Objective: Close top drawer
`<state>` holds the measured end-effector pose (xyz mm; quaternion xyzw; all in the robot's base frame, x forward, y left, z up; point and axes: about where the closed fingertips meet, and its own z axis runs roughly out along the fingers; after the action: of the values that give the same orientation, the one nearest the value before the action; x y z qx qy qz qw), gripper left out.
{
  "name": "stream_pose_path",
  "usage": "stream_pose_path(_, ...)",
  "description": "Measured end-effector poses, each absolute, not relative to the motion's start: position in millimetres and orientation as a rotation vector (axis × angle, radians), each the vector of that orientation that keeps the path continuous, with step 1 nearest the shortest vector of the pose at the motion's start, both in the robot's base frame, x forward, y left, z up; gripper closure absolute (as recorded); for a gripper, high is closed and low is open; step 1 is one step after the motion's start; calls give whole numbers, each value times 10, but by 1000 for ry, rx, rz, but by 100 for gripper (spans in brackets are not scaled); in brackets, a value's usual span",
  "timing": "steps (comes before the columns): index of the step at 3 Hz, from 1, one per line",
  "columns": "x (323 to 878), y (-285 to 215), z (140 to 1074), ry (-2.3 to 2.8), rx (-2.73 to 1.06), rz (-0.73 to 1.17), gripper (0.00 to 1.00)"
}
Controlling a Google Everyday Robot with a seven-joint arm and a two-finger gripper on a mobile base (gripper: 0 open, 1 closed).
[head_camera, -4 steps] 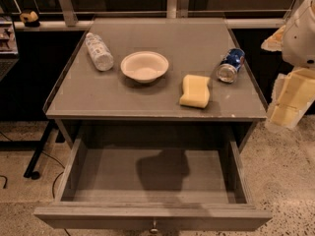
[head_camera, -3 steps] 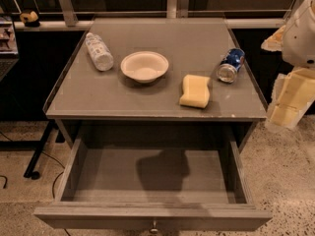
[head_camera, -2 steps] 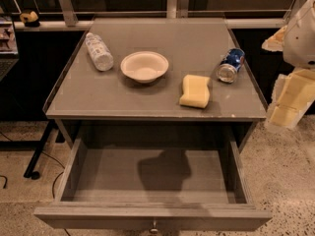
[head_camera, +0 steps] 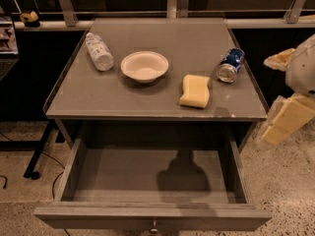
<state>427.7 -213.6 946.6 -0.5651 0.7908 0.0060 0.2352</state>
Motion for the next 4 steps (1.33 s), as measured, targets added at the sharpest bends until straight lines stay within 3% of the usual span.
stream_pose_path(2,4191,-2052,8937,2180,-1410,154,0)
stream_pose_path(4,4186,-2045,8926,2180,-1408,159,42)
